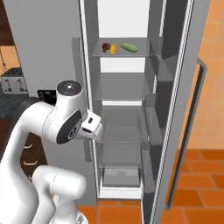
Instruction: Place one corn and one chicken drumstick in each tupperware on the nearby counter, to pack two identical lunches.
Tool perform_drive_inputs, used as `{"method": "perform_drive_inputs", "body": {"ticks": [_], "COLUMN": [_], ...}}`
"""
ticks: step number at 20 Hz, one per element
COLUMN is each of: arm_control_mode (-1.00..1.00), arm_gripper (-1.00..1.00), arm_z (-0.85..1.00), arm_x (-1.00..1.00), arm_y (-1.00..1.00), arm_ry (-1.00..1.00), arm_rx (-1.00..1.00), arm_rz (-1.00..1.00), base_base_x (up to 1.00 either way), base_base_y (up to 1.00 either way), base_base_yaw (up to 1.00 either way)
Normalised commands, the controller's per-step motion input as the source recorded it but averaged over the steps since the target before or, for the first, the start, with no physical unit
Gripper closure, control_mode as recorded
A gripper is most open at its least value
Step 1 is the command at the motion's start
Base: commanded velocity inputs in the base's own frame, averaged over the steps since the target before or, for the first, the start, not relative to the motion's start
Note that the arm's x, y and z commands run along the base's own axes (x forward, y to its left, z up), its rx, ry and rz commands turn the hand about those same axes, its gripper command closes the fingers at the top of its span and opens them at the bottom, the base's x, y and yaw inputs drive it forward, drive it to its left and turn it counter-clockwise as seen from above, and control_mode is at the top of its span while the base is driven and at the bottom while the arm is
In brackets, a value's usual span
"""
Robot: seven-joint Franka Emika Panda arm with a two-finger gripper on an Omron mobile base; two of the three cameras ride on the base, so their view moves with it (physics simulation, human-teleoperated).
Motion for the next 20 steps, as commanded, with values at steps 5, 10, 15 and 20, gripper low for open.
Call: {"method": "perform_drive_inputs", "body": {"ticks": [5,10,15,20], "arm_control_mode": [1.00,1.00,1.00,1.00], "arm_gripper": [-1.00,-1.00,-1.00,-1.00], "arm_z": [0.00,0.00,0.00,0.00], "arm_x": [0.00,0.00,0.00,0.00], "arm_y": [0.00,0.00,0.00,0.00], "arm_ry": [0.00,0.00,0.00,0.00], "arm_rx": [0.00,0.00,0.00,0.00], "arm_rz": [0.00,0.00,0.00,0.00], "base_base_x": [0.20,0.24,0.22,0.03], "base_base_y": [-0.02,-0.01,0.01,-0.48], "base_base_yaw": [0.35,0.38,0.24,0.00]}}
